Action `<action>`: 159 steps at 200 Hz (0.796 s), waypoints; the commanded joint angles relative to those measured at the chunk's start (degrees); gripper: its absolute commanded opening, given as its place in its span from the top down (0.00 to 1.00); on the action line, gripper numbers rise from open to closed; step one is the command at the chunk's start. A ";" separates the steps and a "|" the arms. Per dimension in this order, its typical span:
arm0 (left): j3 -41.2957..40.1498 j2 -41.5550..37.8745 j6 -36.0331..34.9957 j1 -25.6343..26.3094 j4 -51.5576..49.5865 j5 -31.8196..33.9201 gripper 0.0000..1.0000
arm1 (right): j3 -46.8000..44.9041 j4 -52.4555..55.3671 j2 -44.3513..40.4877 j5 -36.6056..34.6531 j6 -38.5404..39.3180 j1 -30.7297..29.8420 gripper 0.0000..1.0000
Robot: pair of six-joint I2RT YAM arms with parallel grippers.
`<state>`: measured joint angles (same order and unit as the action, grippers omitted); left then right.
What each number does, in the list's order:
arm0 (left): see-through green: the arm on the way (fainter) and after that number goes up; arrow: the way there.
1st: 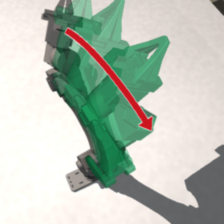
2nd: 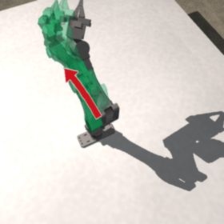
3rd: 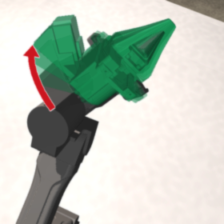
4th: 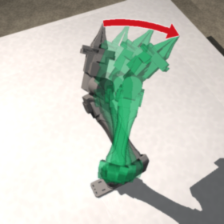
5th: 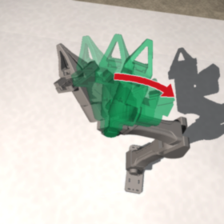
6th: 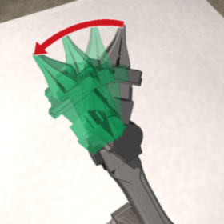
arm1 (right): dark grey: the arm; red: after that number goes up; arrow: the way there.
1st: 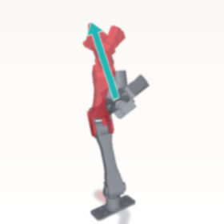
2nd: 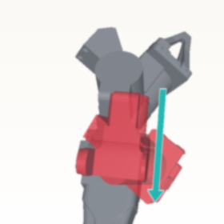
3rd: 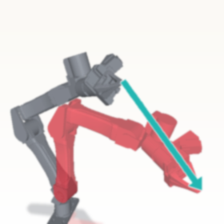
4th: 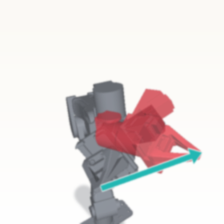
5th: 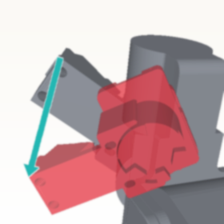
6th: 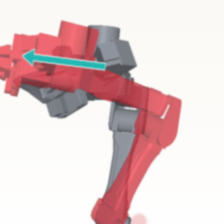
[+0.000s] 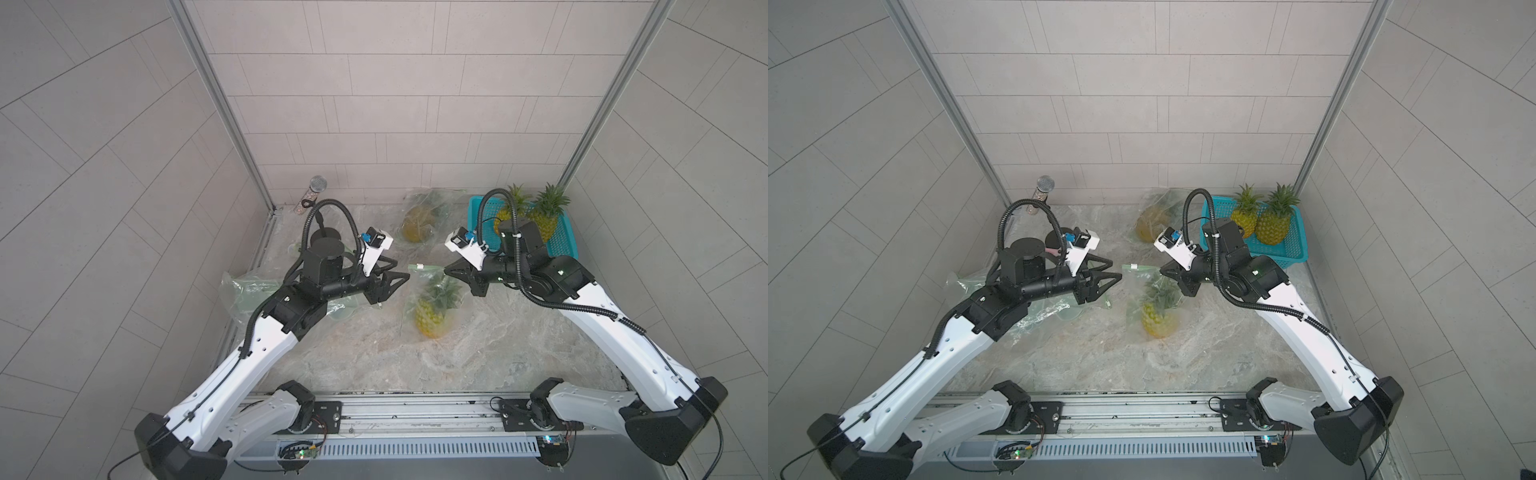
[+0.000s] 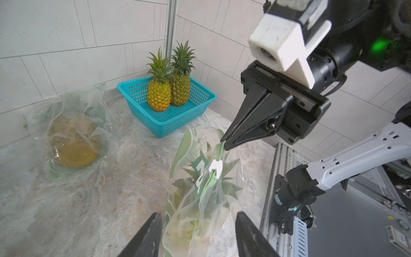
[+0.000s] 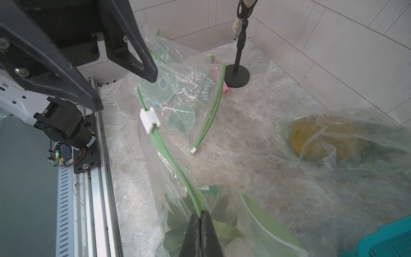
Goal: Open the zip-top bag and take out the pineapple
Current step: Adjust the zipper food storage bag at the center of the board.
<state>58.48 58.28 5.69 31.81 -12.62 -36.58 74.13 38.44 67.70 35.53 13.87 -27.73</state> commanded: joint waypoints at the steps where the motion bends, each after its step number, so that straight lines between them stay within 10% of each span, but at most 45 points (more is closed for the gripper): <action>1: -0.38 0.99 4.77 -0.34 8.37 -2.39 0.43 | 0.05 -1.43 -1.52 0.33 -0.85 -0.15 1.00; 40: 0.05 2.59 5.32 -0.34 10.11 -4.85 0.65 | 0.32 -1.26 -1.34 0.05 -0.61 -0.31 1.00; 159: -0.23 4.45 5.16 -0.31 8.79 -7.98 0.72 | 1.11 -1.86 -1.16 -0.13 -0.68 -0.33 1.00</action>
<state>58.48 62.48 10.92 31.77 -4.69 -42.94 74.13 37.93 67.70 35.51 13.45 -27.86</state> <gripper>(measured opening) 0.266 0.041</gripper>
